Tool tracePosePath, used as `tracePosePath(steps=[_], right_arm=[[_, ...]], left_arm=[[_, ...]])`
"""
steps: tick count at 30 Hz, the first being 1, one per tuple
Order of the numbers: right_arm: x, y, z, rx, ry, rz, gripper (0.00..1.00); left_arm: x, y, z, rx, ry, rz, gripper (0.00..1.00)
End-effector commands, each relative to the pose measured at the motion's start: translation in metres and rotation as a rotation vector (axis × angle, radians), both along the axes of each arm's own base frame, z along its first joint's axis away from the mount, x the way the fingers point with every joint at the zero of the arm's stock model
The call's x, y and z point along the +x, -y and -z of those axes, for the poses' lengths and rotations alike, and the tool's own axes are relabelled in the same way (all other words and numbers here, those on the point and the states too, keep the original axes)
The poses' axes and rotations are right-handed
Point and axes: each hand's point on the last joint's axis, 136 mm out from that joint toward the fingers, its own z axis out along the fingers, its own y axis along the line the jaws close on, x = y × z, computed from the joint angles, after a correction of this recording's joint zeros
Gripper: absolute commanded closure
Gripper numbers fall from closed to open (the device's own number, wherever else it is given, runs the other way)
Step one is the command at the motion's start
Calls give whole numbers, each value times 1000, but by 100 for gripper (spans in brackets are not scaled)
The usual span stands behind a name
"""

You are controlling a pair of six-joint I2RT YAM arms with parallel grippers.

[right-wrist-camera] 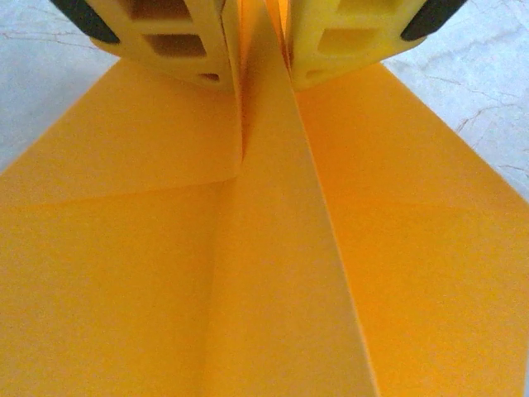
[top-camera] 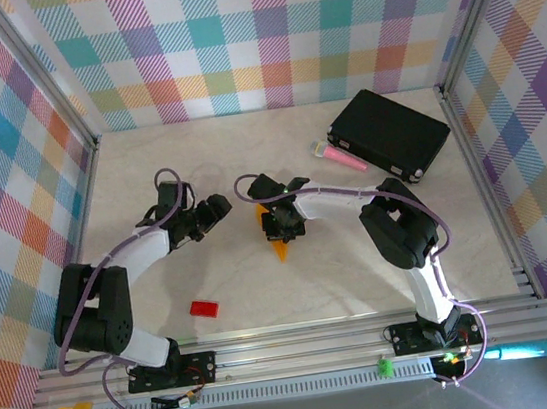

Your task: Fold a paper plane with a square sheet of paper (pick it up from the middle)

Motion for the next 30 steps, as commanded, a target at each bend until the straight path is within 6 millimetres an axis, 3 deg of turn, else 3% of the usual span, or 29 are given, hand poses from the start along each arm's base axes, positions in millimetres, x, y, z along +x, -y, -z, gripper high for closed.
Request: tracePosePath(steps=[1, 11, 21, 26, 30], right_arm=[[-2, 1, 2, -32, -14, 16, 79], [-2, 0, 7, -45, -32, 14, 79], [-2, 1, 10, -63, -37, 14, 85], [4, 3, -3, -62, 3, 17, 89], [22, 1, -29, -63, 89, -9, 90]], left_arm=[[-8, -21, -1, 80, 0, -38, 18], [-8, -25, -11, 75, 41, -72, 1], [-10, -29, -15, 93, 43, -75, 0], [-10, -32, -19, 104, 43, -79, 0], [-11, -36, -22, 106, 44, -84, 0]])
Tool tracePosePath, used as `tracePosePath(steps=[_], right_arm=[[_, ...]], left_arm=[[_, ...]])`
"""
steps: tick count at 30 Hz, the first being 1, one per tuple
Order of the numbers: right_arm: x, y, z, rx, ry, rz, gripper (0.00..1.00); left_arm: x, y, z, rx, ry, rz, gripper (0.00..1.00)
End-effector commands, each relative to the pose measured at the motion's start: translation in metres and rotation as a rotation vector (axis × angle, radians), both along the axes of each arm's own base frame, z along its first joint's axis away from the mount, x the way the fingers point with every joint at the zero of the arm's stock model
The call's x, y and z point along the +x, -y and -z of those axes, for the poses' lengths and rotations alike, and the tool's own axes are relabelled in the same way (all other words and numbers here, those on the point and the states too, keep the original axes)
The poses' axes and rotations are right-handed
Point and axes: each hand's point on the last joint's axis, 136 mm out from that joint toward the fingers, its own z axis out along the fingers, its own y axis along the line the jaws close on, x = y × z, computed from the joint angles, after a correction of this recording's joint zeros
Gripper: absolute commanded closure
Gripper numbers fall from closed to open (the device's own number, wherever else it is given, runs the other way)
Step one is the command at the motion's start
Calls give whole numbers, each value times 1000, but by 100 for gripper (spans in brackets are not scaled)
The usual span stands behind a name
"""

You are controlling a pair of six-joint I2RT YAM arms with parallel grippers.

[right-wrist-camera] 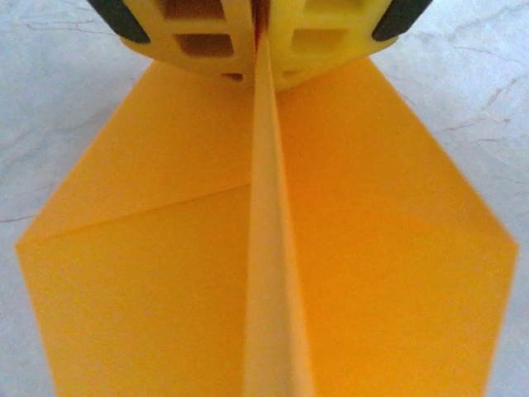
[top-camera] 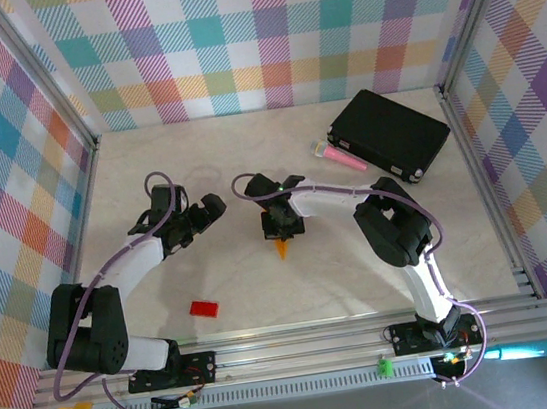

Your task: Fold a paper plane with a square sheet of paper (pick it up from the middle)

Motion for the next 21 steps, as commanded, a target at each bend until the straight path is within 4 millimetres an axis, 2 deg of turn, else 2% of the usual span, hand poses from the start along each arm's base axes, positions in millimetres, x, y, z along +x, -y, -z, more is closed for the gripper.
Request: tracePosePath(steps=[1, 4, 9, 15, 21], right_arm=[[20, -4, -36, 5, 101, -38, 91], [40, -3, -44, 39, 119, -46, 92], [86, 1, -55, 70, 165, -61, 92], [133, 16, -45, 36, 150, -59, 92], [156, 24, -32, 31, 123, -74, 91]], left_arm=[[0, -11, -12, 16, 19, -15, 0], [-2, -14, -12, 15, 16, -21, 0], [-1, -16, -13, 17, 14, -20, 0], [-1, -14, -10, 16, -4, -11, 0], [1, -9, 0, -9, -38, 5, 0]])
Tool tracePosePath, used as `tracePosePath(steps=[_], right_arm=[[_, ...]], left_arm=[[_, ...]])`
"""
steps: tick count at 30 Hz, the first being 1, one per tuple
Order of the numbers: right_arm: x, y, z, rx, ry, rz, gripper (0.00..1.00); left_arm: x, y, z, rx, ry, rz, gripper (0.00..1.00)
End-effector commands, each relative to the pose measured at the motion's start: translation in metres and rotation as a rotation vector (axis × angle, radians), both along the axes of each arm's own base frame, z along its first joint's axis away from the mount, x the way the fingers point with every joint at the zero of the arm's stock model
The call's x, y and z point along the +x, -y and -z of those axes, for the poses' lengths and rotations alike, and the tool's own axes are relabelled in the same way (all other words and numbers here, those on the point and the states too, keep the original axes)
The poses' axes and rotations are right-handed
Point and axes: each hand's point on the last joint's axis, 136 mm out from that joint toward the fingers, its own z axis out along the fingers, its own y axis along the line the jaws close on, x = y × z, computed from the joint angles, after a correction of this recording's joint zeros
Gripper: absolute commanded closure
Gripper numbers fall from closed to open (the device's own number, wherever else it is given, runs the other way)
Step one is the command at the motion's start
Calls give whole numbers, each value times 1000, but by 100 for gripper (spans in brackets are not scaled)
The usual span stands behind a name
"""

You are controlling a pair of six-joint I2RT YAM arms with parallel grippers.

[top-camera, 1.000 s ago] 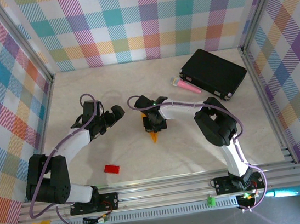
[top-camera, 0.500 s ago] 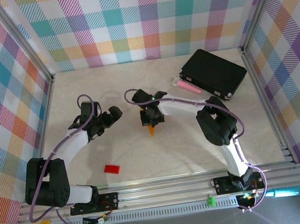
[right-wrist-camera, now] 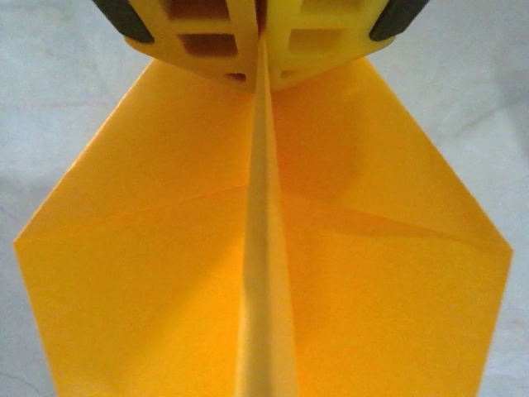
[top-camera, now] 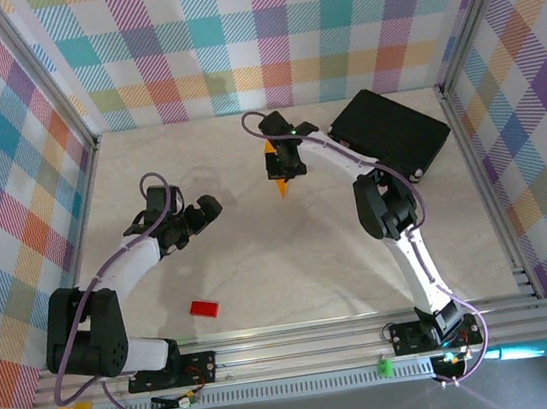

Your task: Fold a paper plane with a square sheet of paper (pick it up from the middle)

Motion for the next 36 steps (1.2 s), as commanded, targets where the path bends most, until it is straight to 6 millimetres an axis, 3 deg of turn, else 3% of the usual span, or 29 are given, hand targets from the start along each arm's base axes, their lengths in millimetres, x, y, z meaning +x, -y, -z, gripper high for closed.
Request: tracePosePath(steps=[1, 22, 36], right_arm=[[-7, -1, 5, -25, -47, -65, 90], [-11, 7, 45, -84, -126, -58, 73], [-14, 19, 78, -248, -101, -50, 58]], left_arm=[[6, 2, -1, -18, -13, 18, 0], [7, 6, 8, -56, -17, 11, 0], [7, 9, 17, -69, -43, 23, 0]])
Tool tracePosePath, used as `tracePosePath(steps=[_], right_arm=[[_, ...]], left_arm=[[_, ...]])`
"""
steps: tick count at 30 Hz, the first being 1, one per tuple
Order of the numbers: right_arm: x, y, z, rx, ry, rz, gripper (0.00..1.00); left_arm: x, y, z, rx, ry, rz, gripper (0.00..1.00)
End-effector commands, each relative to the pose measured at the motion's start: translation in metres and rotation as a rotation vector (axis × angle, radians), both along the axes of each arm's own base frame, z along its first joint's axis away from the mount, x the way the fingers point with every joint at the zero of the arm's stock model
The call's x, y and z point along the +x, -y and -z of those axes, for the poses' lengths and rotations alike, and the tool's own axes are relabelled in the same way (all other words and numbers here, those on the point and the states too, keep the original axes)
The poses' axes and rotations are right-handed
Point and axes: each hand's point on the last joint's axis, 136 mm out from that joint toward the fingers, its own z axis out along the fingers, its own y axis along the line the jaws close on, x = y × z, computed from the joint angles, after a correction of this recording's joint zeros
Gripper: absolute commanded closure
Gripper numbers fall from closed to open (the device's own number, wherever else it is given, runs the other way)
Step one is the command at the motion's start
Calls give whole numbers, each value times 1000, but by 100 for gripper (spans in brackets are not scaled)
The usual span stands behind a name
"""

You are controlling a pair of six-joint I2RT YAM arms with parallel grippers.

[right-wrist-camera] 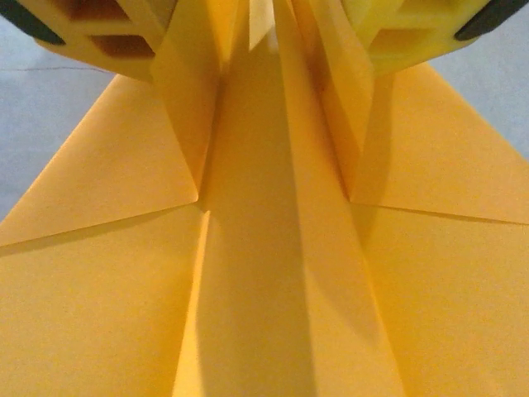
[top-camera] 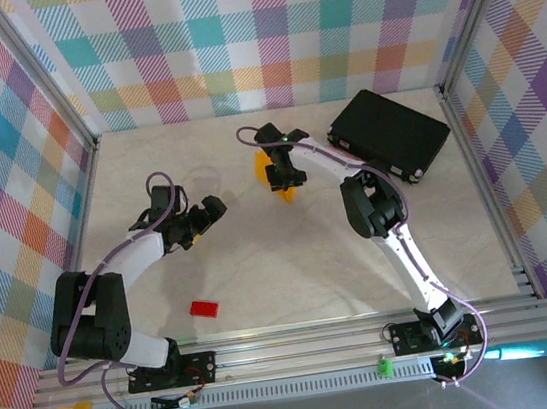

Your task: Fold a paper plane with a square sheet of paper (pick it up from the middle)

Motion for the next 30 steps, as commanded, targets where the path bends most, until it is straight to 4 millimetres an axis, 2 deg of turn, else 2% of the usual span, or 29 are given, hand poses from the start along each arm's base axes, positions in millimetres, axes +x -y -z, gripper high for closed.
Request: tracePosePath(steps=[1, 5, 15, 22, 25, 30], right_arm=[[-9, 12, 37, -99, -50, 7, 57], [-6, 17, 42, -120, -42, 39, 57], [3, 14, 44, -104, -33, 98, 56], [6, 8, 39, -70, -28, 114, 55], [10, 5, 20, -51, 4, 103, 54], [20, -5, -40, 18, 91, 56, 51]], left_arm=[[2, -2, 1, -18, -7, -4, 0], [2, -2, 1, -16, -6, -2, 0], [2, -3, 0, -9, -6, -6, 0], [7, -4, -11, -2, 13, -7, 0], [9, -5, -20, 6, 28, -9, 0], [18, -6, -54, 21, 95, -5, 0]])
